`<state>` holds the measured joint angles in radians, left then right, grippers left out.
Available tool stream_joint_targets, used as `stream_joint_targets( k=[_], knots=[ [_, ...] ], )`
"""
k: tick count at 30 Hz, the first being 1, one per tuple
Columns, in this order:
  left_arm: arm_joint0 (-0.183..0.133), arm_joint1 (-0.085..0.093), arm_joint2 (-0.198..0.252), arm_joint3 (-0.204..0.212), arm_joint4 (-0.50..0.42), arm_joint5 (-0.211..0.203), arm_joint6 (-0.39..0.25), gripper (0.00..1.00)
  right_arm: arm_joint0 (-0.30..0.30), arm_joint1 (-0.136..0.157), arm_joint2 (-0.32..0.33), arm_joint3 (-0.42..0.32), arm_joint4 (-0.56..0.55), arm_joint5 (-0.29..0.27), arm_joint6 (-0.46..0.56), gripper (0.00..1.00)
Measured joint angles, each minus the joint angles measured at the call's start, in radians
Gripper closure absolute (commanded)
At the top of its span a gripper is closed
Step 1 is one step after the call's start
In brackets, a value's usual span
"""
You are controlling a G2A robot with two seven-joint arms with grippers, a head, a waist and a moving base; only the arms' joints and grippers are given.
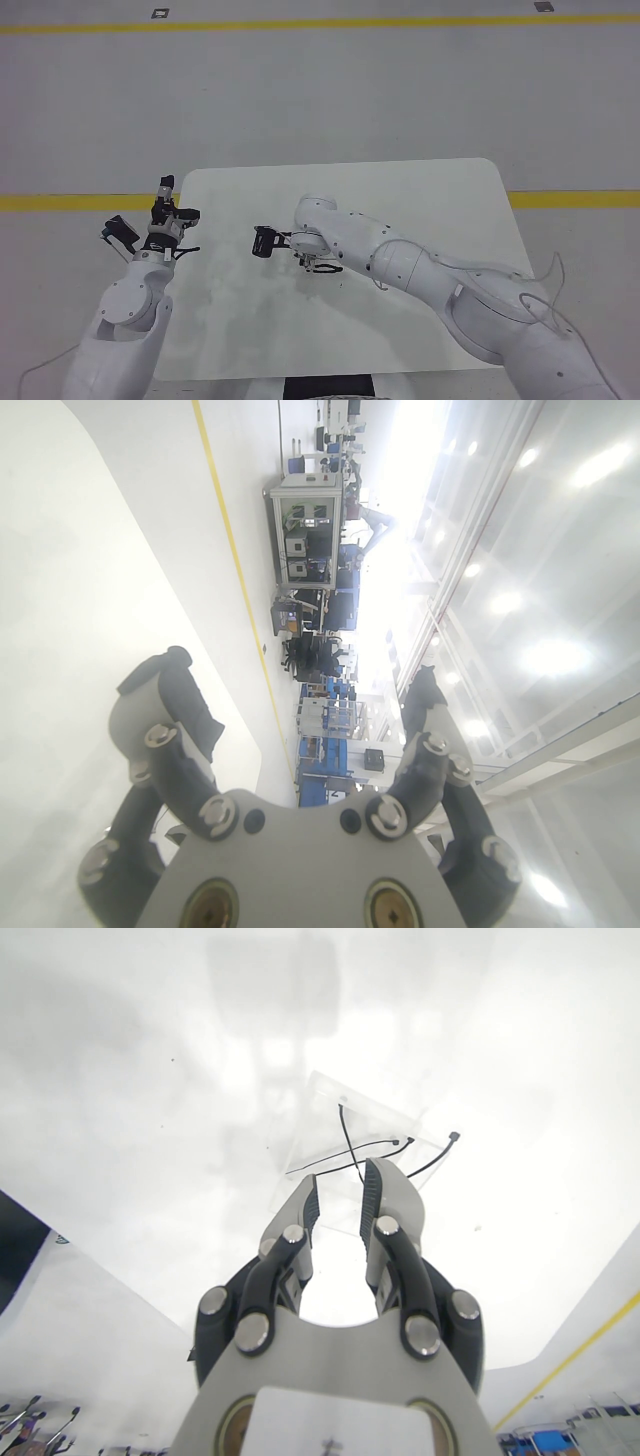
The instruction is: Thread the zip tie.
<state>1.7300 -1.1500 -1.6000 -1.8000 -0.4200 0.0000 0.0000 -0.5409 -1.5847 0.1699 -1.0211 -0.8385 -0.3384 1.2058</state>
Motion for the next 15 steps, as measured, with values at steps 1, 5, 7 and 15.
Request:
stream_joint_targets(
  k=[1, 5, 7, 15],
  knots=[
    [0.000, 0.000, 0.000, 0.000, 0.000, 0.000, 0.000, 0.00, -0.004, -0.006, 0.000, 0.008, -0.014, 0.001, 0.000, 0.82],
    [0.000, 0.000, 0.000, 0.000, 0.000, 0.000, 0.000, 0.00, -0.017, -0.024, 0.000, 0.039, -0.050, 0.003, -0.012, 0.83],
    [0.000, 0.000, 0.000, 0.000, 0.000, 0.000, 0.000, 0.00, -0.025, -0.034, 0.000, 0.058, -0.061, 0.002, -0.019, 0.82],
    [0.000, 0.000, 0.000, 0.000, 0.000, 0.000, 0.000, 0.00, -0.041, -0.067, 0.000, 0.128, -0.081, -0.002, -0.034, 0.87]
  ],
)
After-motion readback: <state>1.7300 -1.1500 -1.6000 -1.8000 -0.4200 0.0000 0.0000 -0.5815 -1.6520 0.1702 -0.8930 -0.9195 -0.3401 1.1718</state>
